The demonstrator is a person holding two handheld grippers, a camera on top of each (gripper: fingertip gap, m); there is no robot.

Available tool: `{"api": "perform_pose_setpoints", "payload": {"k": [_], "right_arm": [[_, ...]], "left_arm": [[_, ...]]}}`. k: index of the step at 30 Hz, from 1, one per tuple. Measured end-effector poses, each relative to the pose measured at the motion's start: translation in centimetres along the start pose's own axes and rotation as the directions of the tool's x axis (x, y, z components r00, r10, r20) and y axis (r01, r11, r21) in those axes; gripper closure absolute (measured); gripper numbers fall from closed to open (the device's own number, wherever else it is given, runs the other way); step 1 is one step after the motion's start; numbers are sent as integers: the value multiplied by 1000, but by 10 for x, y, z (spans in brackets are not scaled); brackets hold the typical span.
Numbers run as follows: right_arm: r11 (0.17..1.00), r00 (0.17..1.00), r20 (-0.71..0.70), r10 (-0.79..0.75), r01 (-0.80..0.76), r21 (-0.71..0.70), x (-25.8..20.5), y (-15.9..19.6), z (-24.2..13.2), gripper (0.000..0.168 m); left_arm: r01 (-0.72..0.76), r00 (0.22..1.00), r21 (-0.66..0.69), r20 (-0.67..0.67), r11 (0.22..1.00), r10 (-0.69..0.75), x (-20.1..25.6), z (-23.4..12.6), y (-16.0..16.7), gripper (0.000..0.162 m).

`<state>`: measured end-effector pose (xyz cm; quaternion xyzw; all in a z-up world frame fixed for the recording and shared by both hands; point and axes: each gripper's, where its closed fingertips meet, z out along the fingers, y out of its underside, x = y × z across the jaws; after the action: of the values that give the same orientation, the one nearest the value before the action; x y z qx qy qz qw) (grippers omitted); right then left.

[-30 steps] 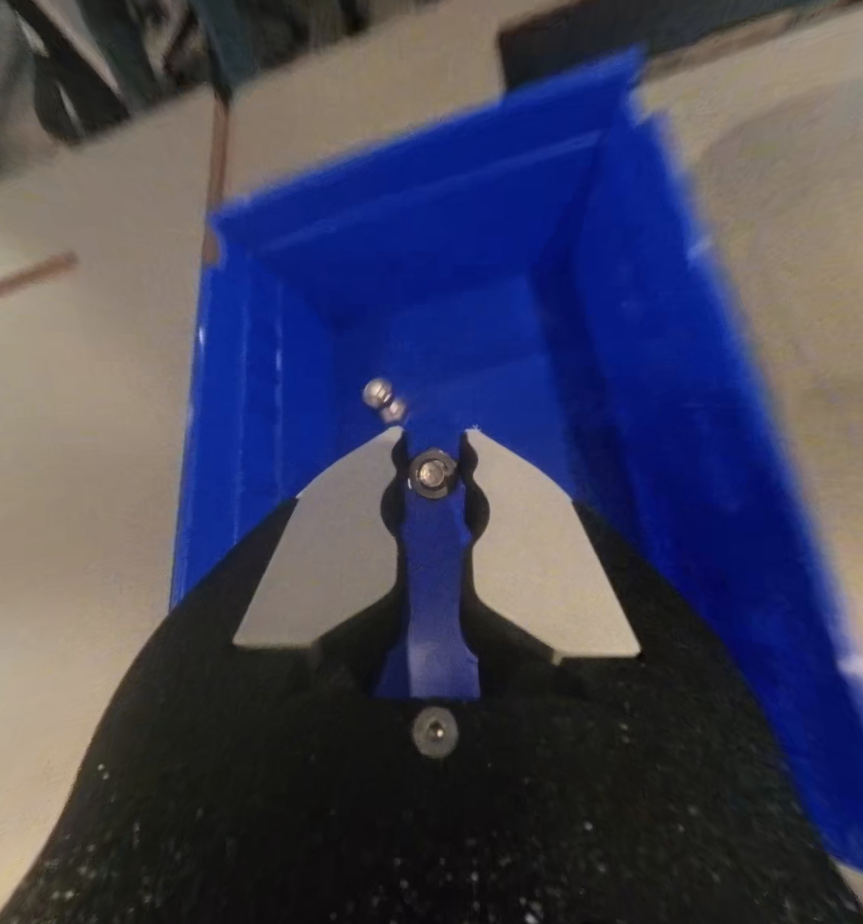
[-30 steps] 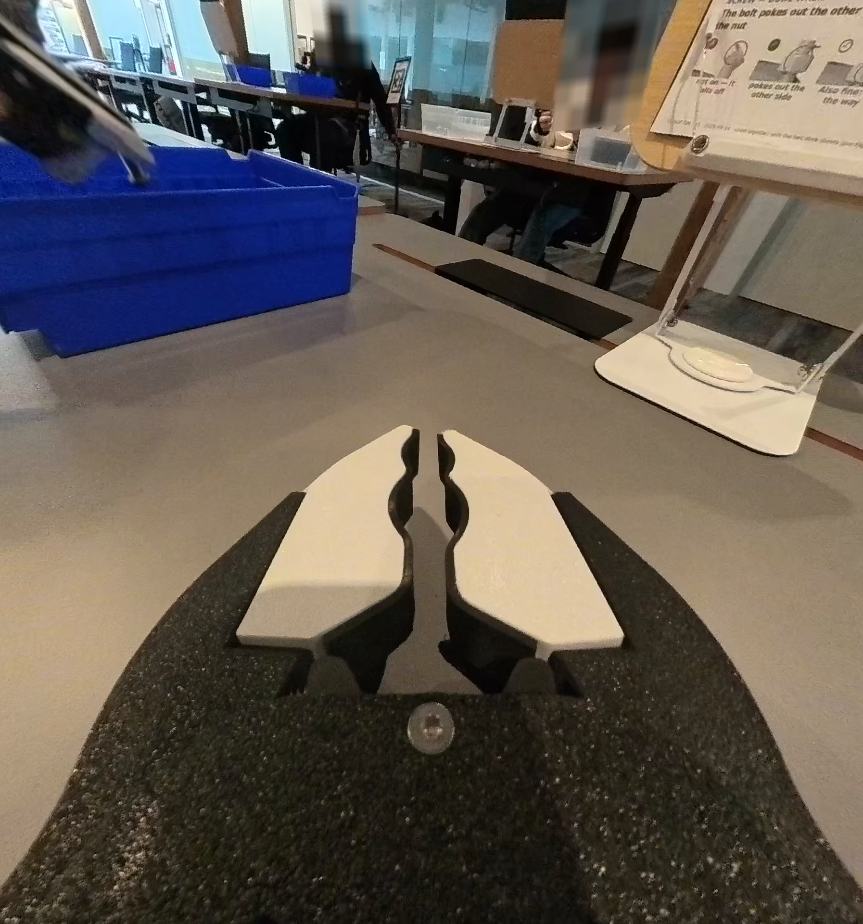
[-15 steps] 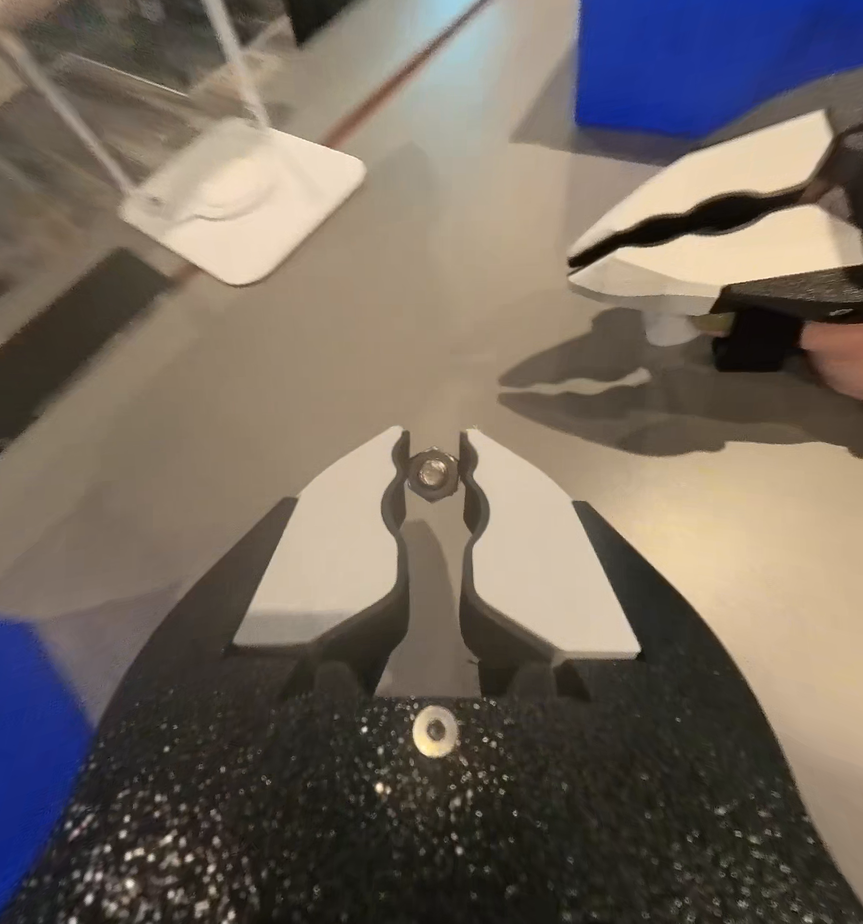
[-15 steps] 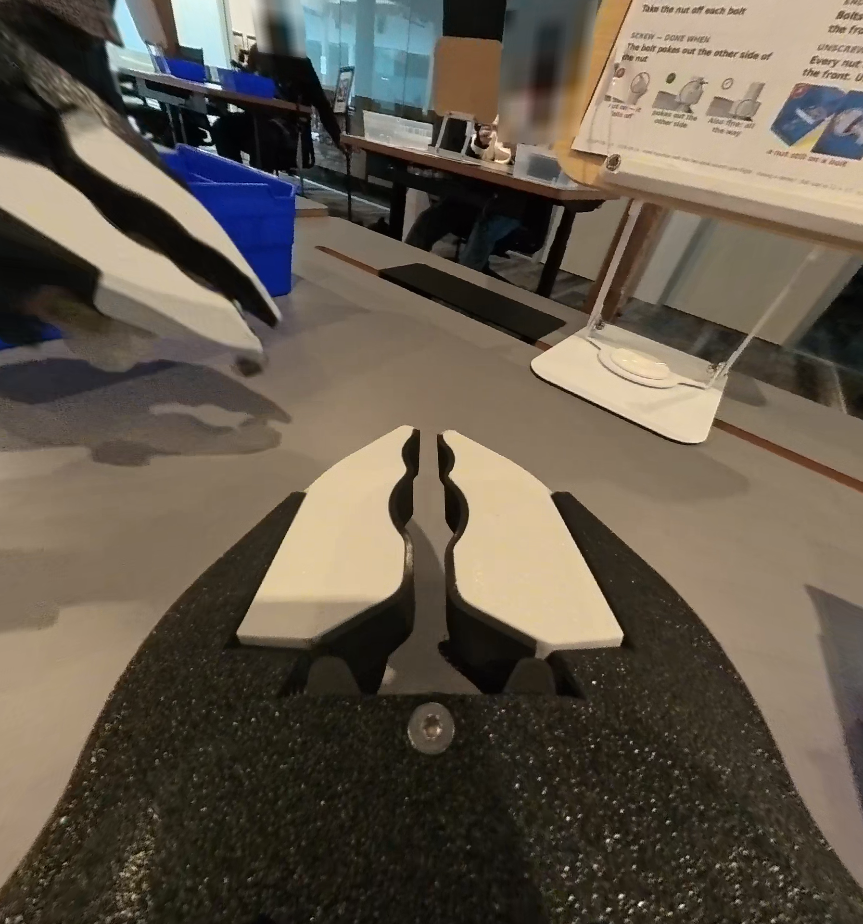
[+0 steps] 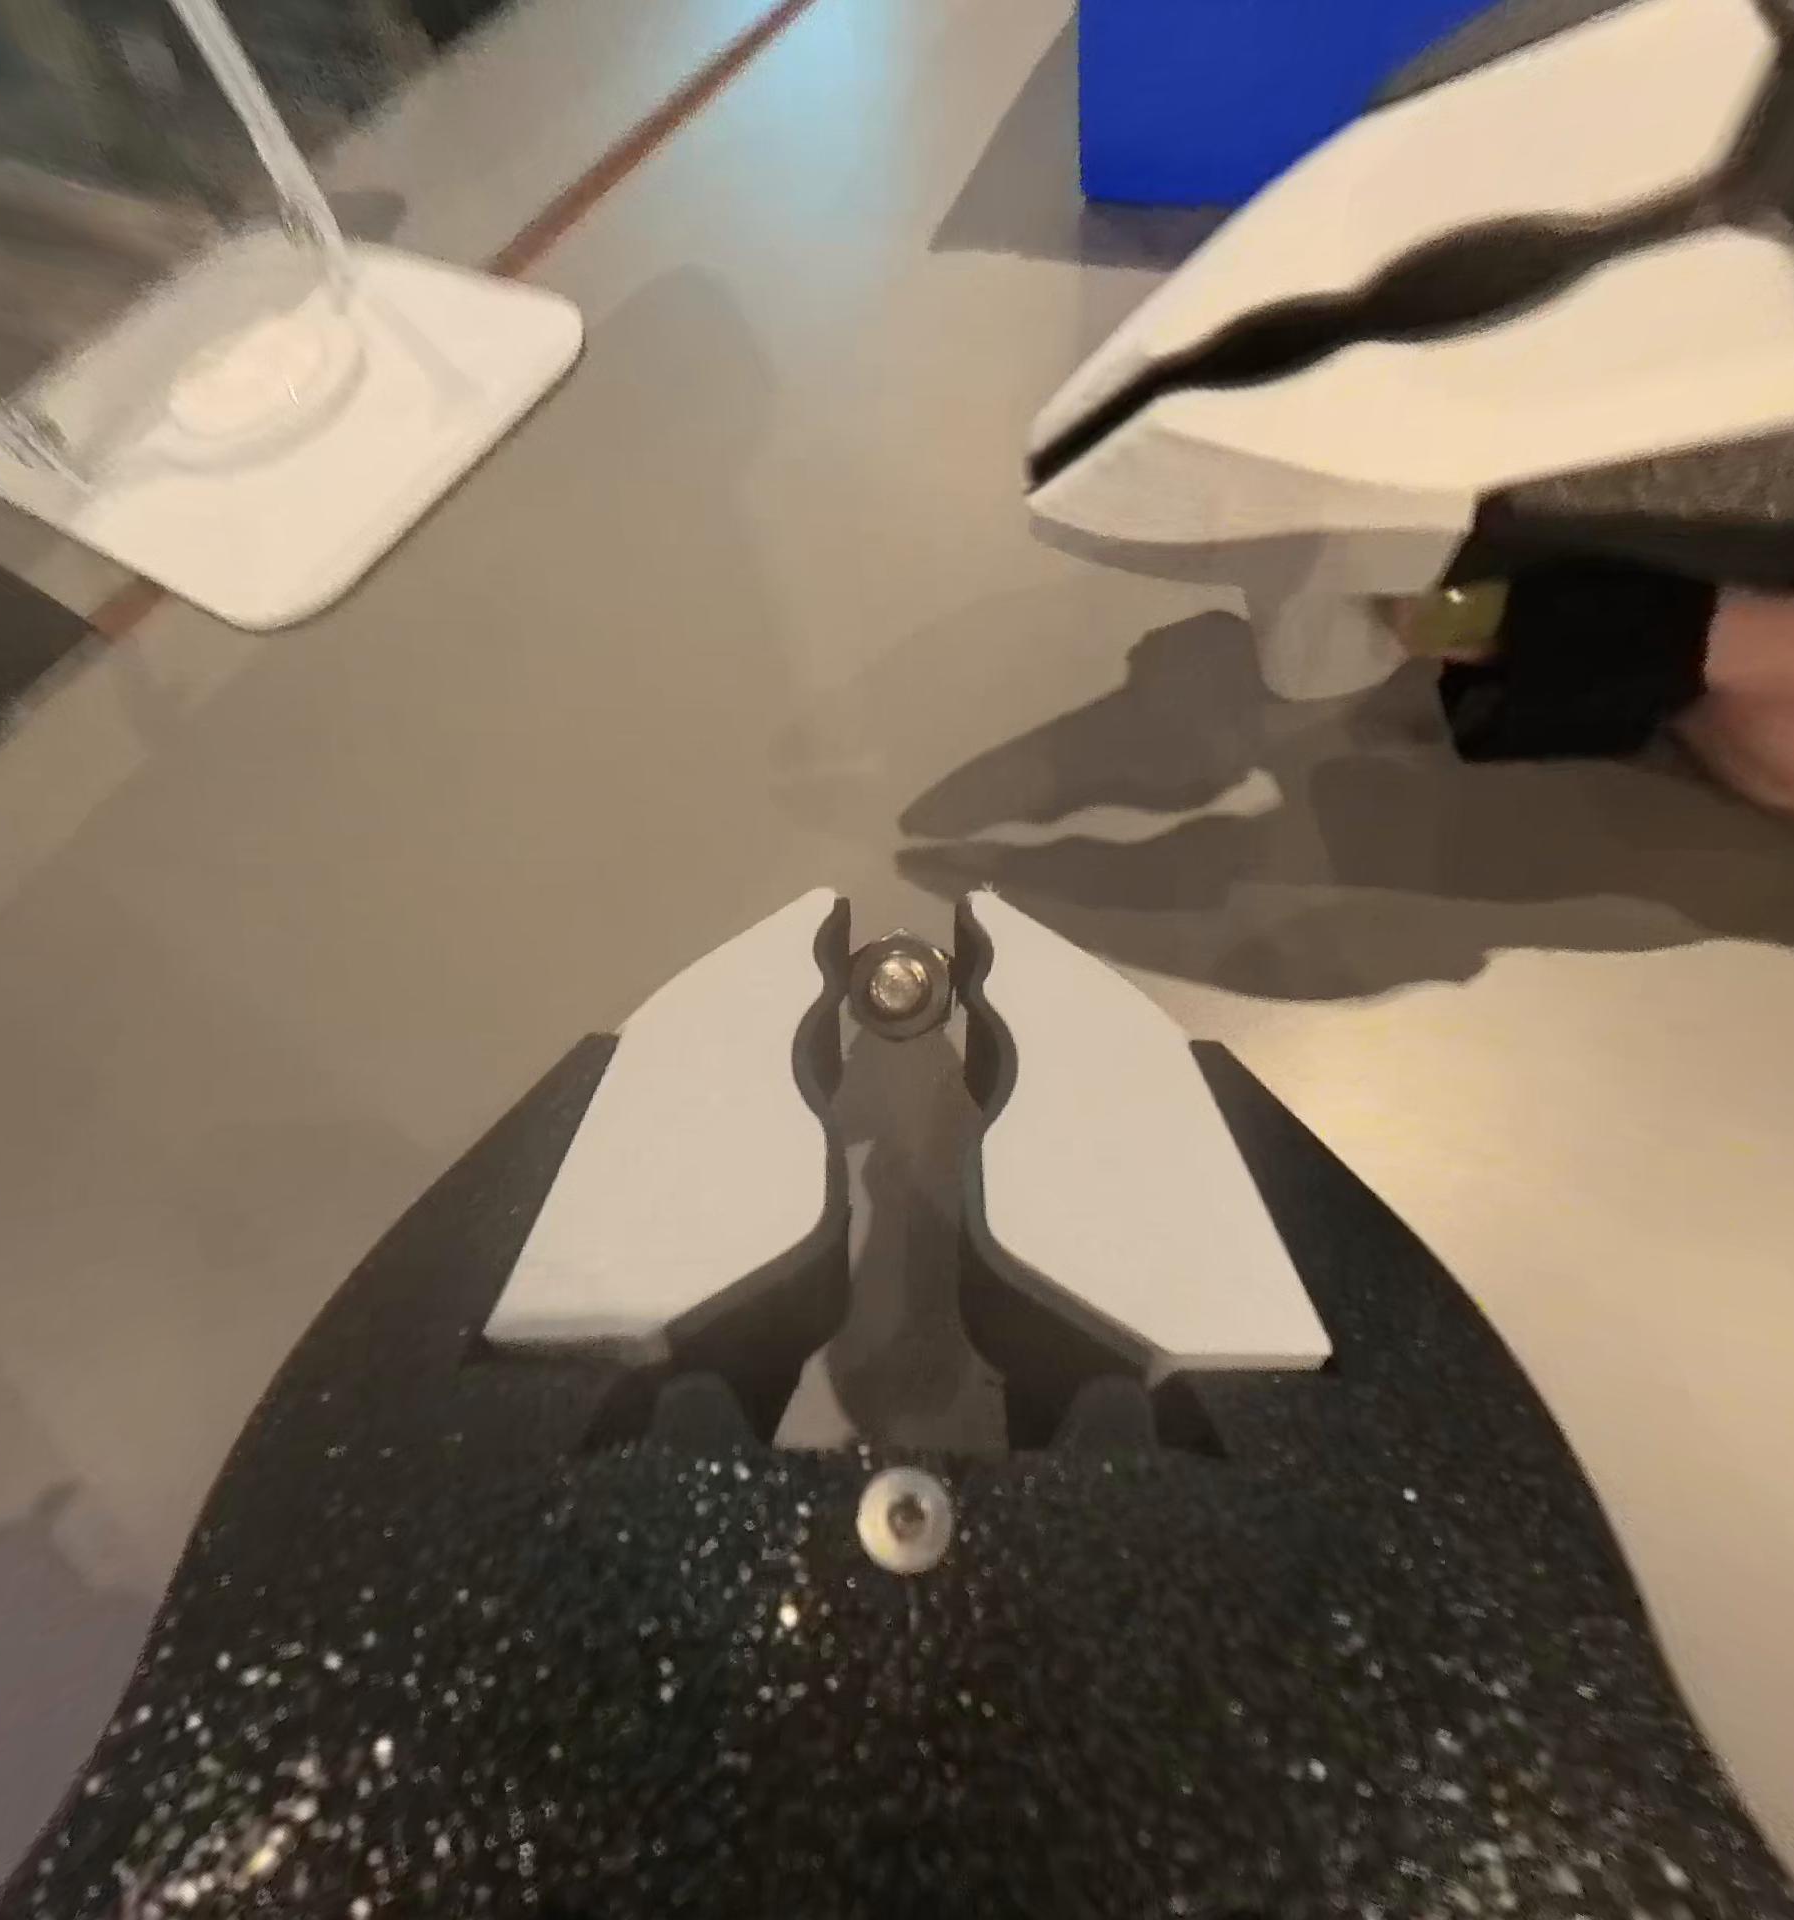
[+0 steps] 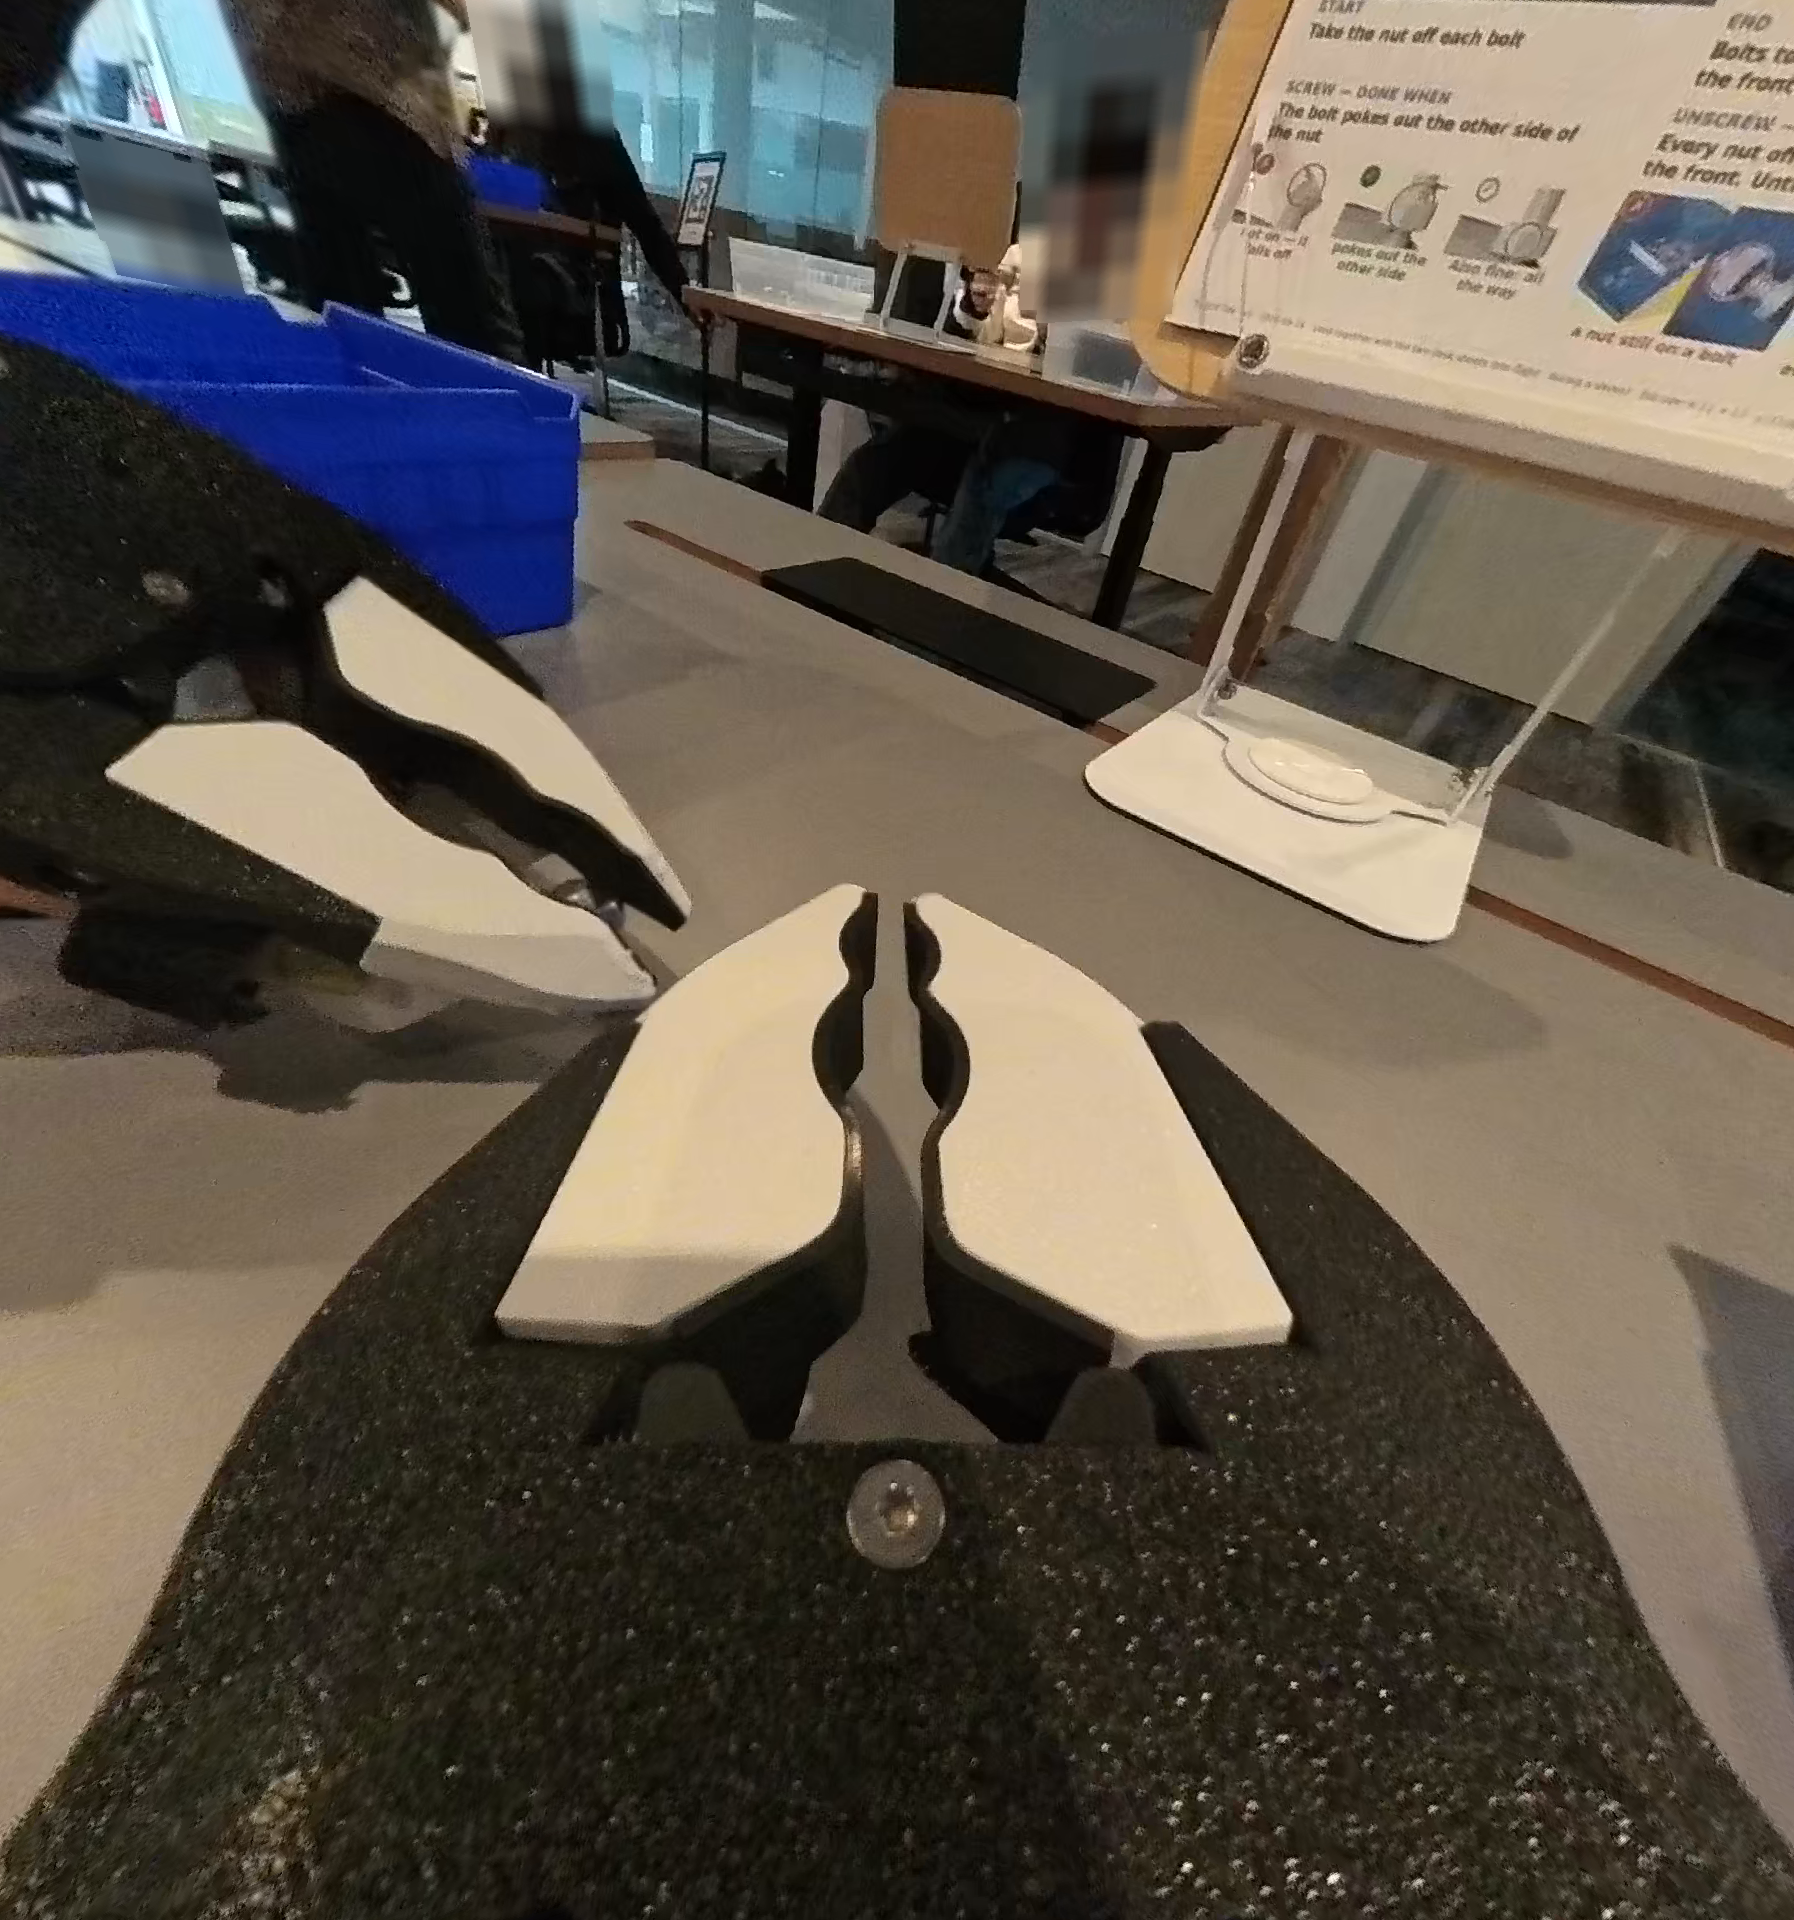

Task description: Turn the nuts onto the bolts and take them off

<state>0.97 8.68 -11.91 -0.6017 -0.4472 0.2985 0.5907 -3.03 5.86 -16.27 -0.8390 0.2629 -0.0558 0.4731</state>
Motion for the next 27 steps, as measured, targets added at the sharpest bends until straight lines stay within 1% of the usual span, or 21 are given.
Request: {"api": "perform_pose_setpoints", "payload": {"k": [1, 4, 6, 8, 12, 13, 16, 17, 19, 22, 24, 27], "right_arm": [[1000, 1000, 7, -4, 4, 2, -1, 0, 0, 163], [1000, 1000, 17, -24, 24, 0, -5, 0, 2, 163], [999, 998, 18, -54, 54, -2, -6, 0, 4, 163], [996, 996, 14, -87, 88, -4, -5, 1, 7, 164], [994, 994, 25, -107, 106, 21, -4, -2, 14, 164], [993, 993, 38, -113, 112, 26, -5, -3, 16, 163], [990, 986, 82, -142, 141, 20, -14, -2, 20, 163], [988, 982, 102, -156, 155, 25, -18, -2, 20, 163], [985, 969, 174, -174, 169, 41, -32, -3, 18, 162], [976, 934, 289, -210, 216, 13, -54, 3, 15, 156], [964, 917, 311, -250, 267, -11, -62, 8, 15, 151], [969, 916, 343, -206, 241, -62, -69, 14, 17, 143]], "left_arm": [[-6, 1000, 4, -5, 1000, 6, 2, 0, 1, 143], [39, 998, -16, -54, 999, -40, 10, 2, 6, 143], [50, 995, -55, -81, 997, -54, 15, 5, 12, 143], [30, 997, -90, -73, 995, -37, 17, 6, 17, 143], [18, 998, -89, -52, 996, -23, 17, 6, 17, 143], [29, 999, -81, -41, 996, -33, 16, 6, 16, 140], [71, 996, -89, -45, 993, -76, 13, 6, 17, 102], [74, 996, -83, -37, 994, -77, 10, 4, 17, 95], [63, 998, -49, -25, 997, -64, 5, 0, 15, 93], [42, 996, -23, -84, 999, -43, 7, -8, 14, 93], [11, 992, -36, -129, 999, -15, 12, -10, 20, 92], [-14, 984, -66, -180, 998, 2, 17, -10, 30, 89]]}}
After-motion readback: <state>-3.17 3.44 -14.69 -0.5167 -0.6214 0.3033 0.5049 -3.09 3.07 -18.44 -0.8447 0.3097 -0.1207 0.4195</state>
